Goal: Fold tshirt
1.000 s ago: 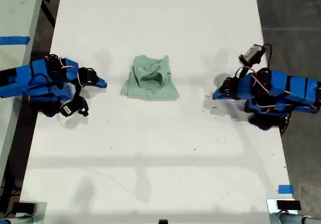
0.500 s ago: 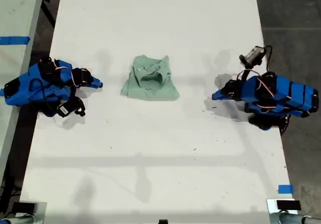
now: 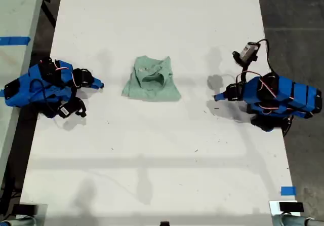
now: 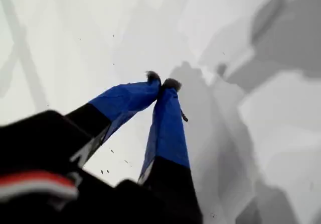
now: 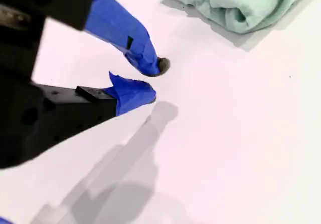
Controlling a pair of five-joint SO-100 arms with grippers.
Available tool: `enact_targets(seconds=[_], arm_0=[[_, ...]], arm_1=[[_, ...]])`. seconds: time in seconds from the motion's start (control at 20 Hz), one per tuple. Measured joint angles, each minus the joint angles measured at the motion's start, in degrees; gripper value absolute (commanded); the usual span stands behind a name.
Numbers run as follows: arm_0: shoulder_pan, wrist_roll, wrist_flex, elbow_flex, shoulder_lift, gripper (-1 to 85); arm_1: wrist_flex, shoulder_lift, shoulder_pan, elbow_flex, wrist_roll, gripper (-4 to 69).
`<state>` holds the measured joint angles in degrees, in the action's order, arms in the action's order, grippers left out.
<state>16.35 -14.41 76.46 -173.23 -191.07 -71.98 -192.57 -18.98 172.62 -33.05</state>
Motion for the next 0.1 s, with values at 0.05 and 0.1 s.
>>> enact_targets(seconds=[0.05,0.1], arm_0=[[0.00,0.00,0.00,0.00,0.00,3.5],[0.00,0.00,0.00,0.00,0.00,3.5]], arm_1=[[0.00,0.00,0.00,0.00,0.00,0.8],[0.00,0.00,0.00,0.00,-0.09,0.8]])
